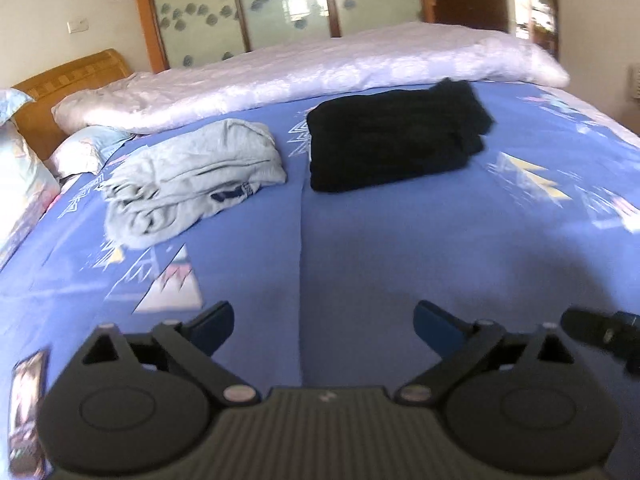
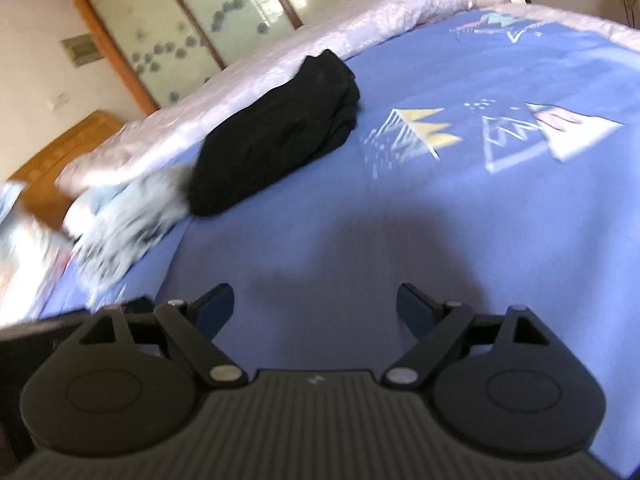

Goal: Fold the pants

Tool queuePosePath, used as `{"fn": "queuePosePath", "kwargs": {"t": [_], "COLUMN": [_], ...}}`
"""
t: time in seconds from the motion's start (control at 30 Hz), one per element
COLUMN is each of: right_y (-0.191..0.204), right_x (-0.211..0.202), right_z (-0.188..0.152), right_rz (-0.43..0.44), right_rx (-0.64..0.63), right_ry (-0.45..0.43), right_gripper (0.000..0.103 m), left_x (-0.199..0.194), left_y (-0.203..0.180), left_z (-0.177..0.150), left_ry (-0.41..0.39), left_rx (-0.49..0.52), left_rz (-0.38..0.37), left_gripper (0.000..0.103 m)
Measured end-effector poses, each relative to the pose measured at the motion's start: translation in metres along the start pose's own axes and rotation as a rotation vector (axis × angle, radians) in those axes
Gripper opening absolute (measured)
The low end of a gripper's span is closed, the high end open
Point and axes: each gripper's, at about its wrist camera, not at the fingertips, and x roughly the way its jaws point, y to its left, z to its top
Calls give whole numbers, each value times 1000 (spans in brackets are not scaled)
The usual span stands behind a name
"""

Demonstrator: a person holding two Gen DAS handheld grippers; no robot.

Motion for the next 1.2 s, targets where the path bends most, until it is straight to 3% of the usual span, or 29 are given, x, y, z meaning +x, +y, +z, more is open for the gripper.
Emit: {"fn": "queuePosePath", "kwargs": {"t": [0.2,0.33,0.57,0.97,1.2], "right_y": [13,33,60,67,65], "right_x": [-34,-47,-66,-103,-95], "right_z": [-25,-34,-42,-42,-47], "right_rz": [-24,-41,-76,-117,-111], "right_rx": [-25,-53,-97,-42,-37], "right_ry": [75,75,10,-92,-66], "right_gripper": [97,97,100,103,103], "left_x": [-62,-79,-102,-131,-129], "left_y": [24,32,31,32,26], "left_z": [-29,-43,-69,-72,-74], "left_ry": [-1,47,68,-34,-10], "left_rx": [-78,-151,-102,-82,-63], "left_rz": [-31,-45,-20,-15,-5], "left_gripper": [103,103,103,103,103]}}
